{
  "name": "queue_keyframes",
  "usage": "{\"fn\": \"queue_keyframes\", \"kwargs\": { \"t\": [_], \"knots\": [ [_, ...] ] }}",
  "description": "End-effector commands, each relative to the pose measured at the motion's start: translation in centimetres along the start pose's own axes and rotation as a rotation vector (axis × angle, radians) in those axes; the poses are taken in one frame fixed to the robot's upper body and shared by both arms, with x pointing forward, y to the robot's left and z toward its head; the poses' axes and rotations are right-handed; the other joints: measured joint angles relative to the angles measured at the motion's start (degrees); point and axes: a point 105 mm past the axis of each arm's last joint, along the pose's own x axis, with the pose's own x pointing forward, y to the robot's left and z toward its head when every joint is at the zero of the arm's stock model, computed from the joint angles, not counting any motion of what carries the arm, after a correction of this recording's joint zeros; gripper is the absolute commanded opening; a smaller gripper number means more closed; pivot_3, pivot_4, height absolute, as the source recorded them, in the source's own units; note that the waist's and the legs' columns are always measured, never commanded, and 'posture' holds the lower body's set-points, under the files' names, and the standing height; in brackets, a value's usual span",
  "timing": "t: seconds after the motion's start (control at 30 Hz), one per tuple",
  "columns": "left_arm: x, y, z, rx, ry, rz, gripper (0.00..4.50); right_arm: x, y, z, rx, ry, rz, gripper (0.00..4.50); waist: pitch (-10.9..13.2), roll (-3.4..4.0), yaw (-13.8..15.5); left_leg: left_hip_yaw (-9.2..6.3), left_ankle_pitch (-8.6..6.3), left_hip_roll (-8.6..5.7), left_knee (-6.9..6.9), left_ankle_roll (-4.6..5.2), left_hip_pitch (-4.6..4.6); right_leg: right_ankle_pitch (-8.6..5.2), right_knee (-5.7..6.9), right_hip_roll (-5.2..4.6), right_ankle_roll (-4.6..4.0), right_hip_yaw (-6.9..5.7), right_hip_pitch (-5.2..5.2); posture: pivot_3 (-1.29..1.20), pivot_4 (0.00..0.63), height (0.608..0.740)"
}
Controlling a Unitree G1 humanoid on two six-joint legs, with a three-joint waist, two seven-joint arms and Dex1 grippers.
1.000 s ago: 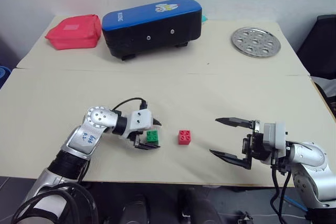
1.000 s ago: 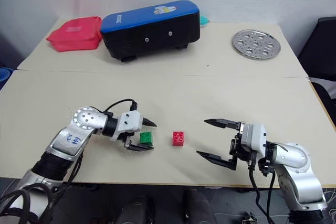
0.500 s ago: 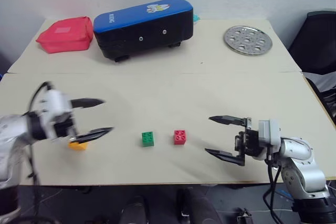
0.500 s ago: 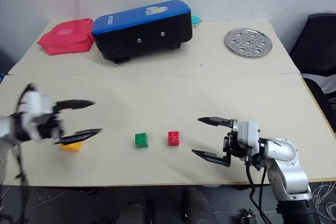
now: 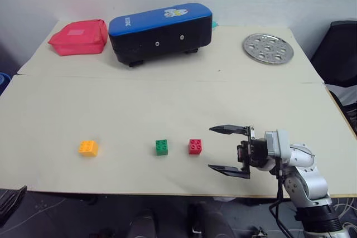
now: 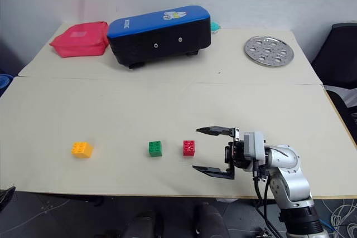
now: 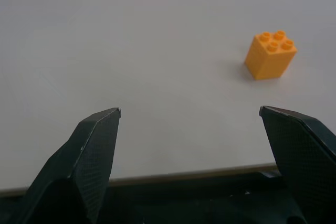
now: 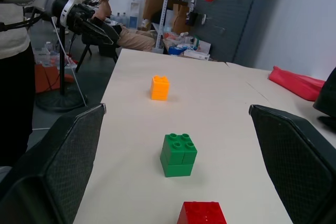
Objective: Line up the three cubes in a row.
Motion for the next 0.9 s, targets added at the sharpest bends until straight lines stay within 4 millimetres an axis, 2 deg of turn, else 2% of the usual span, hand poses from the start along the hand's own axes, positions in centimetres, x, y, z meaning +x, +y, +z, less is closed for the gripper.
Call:
{"fn": "queue_keyframes", "kwargs": {
  "t": [0.03,0.2,0.3,0.4,0.63,0.73,0.83,0.9],
  "knots": [
    [2.4,-2.5,1.7,0.086,-0.054,-0.064,4.46,0.0,0.2,0.4,-0.011,-0.028,0.021,4.50,0.00,0.00,-0.01,-0.02,0.00,-0.01,-0.01,0.00,0.00,-0.01,0.00,-0.01,-0.01,-0.01,0.01,0.00,0.150,0.740],
    [7.1,-6.7,2.8,0.047,-0.154,-0.098,4.46,-0.4,0.0,0.2,-0.011,-0.015,0.032,4.50,-0.02,0.04,-0.21,-0.01,0.00,0.00,-0.07,0.00,-0.01,0.00,0.02,0.01,0.00,0.00,0.01,0.00,0.150,0.740],
    [9.7,-7.5,2.2,0.049,-0.167,0.018,4.46,-0.6,0.1,-0.1,-0.010,-0.004,0.033,4.50,-0.03,0.05,-0.37,0.01,0.01,0.00,-0.07,0.01,-0.01,0.03,0.03,0.05,0.06,0.02,0.01,0.00,0.150,0.740],
    [11.2,-7.8,1.4,0.020,-0.156,0.112,4.46,-0.8,0.2,-0.2,-0.010,0.003,0.026,4.50,-0.04,0.07,-0.38,0.03,0.01,0.01,-0.07,-0.01,0.01,0.04,0.04,0.15,0.07,0.05,0.01,0.00,0.150,0.740],
    [13.2,-9.2,-0.7,-0.043,-0.088,0.166,4.46,-1.0,0.2,-0.5,-0.015,0.012,0.006,4.50,-0.04,0.06,-0.21,0.03,0.01,0.02,-0.06,-0.02,0.00,0.04,0.03,0.16,0.08,0.06,0.00,0.00,0.150,0.740],
    [13.6,-10.3,-0.8,-0.042,-0.092,0.131,3.86,-1.0,0.3,-0.7,-0.018,0.013,-0.001,4.50,-0.04,0.06,-0.18,0.03,0.01,0.01,-0.06,-0.02,0.00,0.04,0.02,0.15,0.08,0.06,0.00,0.00,0.150,0.740],
    [13.5,-10.3,-0.8,-0.049,-0.092,0.144,3.12,-1.1,0.3,-0.9,-0.018,0.016,-0.009,4.50,-0.04,0.06,-0.21,0.03,0.01,0.02,-0.06,-0.02,0.00,0.04,0.02,0.15,0.08,0.06,0.00,0.00,0.150,0.740],
    [13.5,-10.5,-0.5,-0.012,-0.096,0.076,2.55,-1.1,0.3,-1.0,-0.016,0.019,-0.016,4.50,-0.04,0.06,-0.23,0.03,0.01,0.02,-0.06,-0.02,0.00,0.04,0.02,0.16,0.08,0.06,-0.01,0.00,0.150,0.740]
  ]
}}
